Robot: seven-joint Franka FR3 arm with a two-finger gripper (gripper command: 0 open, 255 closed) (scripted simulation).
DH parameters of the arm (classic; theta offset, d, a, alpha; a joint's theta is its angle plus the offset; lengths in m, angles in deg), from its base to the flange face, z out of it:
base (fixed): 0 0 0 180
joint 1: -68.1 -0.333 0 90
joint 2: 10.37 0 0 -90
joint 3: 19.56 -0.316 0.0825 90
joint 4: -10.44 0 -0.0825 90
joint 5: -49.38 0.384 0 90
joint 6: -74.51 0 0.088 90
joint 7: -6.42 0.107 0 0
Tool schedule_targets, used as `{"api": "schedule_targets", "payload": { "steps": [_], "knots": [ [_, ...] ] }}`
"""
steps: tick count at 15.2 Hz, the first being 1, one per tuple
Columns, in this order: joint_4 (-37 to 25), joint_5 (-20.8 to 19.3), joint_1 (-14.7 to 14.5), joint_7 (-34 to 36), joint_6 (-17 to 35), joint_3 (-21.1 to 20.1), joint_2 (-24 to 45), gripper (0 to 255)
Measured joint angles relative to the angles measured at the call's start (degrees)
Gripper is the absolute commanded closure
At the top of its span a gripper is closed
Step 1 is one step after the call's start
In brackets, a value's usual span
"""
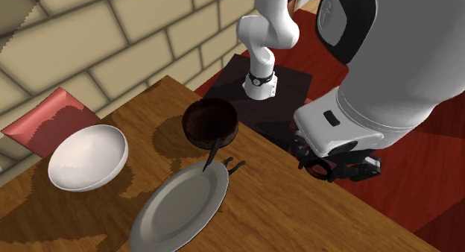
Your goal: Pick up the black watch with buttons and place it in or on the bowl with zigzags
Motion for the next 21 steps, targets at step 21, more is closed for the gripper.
{"api": "schedule_targets", "payload": {
  "steps": [21],
  "knots": [
    [31.0,6.0,13.2,-29.4,5.1,15.3,-26.8,255]
  ]
}}
